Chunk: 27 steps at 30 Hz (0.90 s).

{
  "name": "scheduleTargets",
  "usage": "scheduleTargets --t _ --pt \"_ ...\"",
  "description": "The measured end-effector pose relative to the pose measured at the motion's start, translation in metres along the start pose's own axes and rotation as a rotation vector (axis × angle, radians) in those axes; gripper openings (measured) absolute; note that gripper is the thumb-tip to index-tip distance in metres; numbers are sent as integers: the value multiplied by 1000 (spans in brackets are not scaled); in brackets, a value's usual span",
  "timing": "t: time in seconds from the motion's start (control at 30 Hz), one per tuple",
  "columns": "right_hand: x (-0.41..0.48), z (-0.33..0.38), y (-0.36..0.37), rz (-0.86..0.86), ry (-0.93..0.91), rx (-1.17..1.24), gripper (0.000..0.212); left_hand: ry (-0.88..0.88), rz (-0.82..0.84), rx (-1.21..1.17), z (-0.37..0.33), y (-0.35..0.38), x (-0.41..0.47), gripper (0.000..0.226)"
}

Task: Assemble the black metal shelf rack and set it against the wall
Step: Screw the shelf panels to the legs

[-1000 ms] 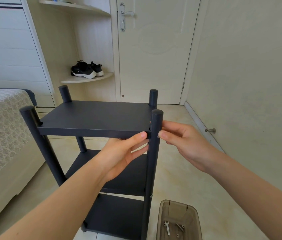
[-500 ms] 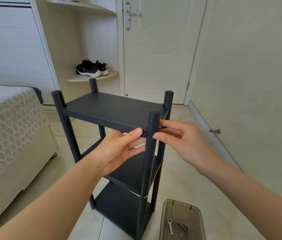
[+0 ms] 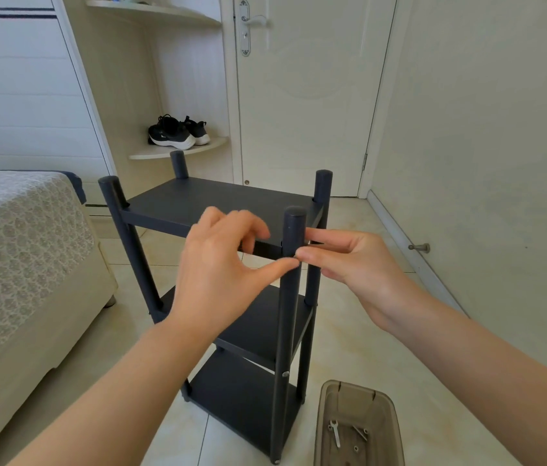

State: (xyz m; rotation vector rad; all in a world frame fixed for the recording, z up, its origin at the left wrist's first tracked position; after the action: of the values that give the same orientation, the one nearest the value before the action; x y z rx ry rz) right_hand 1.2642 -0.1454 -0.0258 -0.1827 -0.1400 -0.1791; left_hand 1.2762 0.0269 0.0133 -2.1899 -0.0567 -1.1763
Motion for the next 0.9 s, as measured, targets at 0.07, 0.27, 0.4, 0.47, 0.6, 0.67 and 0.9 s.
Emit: scheduleTargets --t 0.07,0.27,0.4,0.47,0.6,0.67,0.9 --pt "0 0 0 13 -1 0 23 -20 81 4 0 11 4 60" --pt "1 -3 0 41 8 14 20 -24 265 -78 0 30 13 59" --pt "2 -9 -3 70 81 60 24 -43 290 -95 6 34 13 34" --pt "6 -19 -6 85 162 173 41 -50 296 -92 6 34 13 28" --pt "11 -40 0 116 373 477 49 -52 296 -99 5 33 13 27" --pt "10 -43 12 171 432 506 44 -32 297 -107 3 32 13 29" --pt "14 -33 29 296 360 498 43 -4 321 -122 1 36 11 30"
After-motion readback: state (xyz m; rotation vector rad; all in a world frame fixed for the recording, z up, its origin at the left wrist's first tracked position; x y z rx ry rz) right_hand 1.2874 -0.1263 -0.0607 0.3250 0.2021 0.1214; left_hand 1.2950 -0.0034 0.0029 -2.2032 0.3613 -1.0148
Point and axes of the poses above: each hand's wrist, its own x-axis towards the middle knuckle, its own y-axis out of the palm, z = x × y, the point moved 9 cm from there along x, towards the middle knuckle
